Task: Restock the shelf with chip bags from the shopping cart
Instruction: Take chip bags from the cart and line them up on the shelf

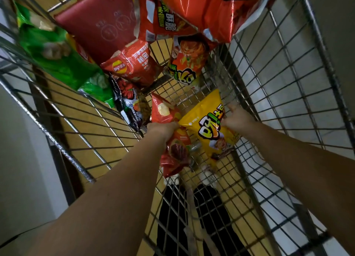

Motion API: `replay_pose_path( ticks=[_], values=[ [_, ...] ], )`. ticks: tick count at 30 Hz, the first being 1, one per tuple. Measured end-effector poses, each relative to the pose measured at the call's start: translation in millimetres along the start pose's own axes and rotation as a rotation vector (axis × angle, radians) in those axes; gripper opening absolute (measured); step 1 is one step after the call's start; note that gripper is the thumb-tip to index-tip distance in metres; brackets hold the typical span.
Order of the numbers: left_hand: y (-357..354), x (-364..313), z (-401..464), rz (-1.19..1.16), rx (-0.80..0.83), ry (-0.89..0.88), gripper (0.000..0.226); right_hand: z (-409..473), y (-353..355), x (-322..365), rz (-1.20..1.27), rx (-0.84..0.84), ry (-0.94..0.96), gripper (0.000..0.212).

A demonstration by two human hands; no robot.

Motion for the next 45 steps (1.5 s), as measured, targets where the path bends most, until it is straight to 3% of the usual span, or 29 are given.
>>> replay_pose_path(
  ticks=[4, 8, 13, 16, 18, 22, 26, 31, 37, 45],
  values=[
    [-11, -2, 0, -0.031, 0.068, 0.014, 0.069, 5, -6, -10, 0.115, 0.052, 0.025, 0.059],
    [-21, -1, -1, -0.053, 0.069, 0.003, 0.061, 11, -9, -19, 0.125, -0.025, 0.01, 0.054],
    [-31, 1, -8, -0.036, 0.08, 0.009, 0.063, 11, -16, -32, 0.587, -0.031, -0.204, 0.024],
    [-27, -1, -12, -0.042, 0.057, -0.018, 0.055, 8, -20, -35, 0.666, 0.012, -0.263, 0.042],
    [-21, -1, -13, -0.056, 0.034, -0.039, 0.053, 4, -20, -33, 0.658, 0.046, -0.221, 0.05],
    [-9, -3, -20, -0.075, -0.022, -0.085, 0.06, -7, -16, -17, 0.61, 0.11, -0.073, 0.039],
    [3, -4, -40, -0.135, -0.049, -0.131, 0.059, -25, -11, 6, 0.596, 0.083, 0.054, 0.045],
    [25, -3, -79, -0.243, -0.076, -0.205, 0.046, -58, -8, 42, 0.536, 0.081, 0.175, 0.036],
    [58, 0, -129, -0.361, -0.159, -0.294, 0.052, -110, 1, 86, 0.465, 0.101, 0.359, 0.031],
    [101, -13, -196, -0.388, -0.202, -0.499, 0.061, -187, 31, 138, 0.474, 0.005, 0.518, 0.037]
  ],
)
Point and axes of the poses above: each hand's wrist, its own z-axis towards the middle knuckle, its own y-axis out of the back of the hand, x = y × z, the point moved 3 cm from there along z, towards the middle knuckle, and after that the axes turned 12 degrees about z, right-handed, at the moved point
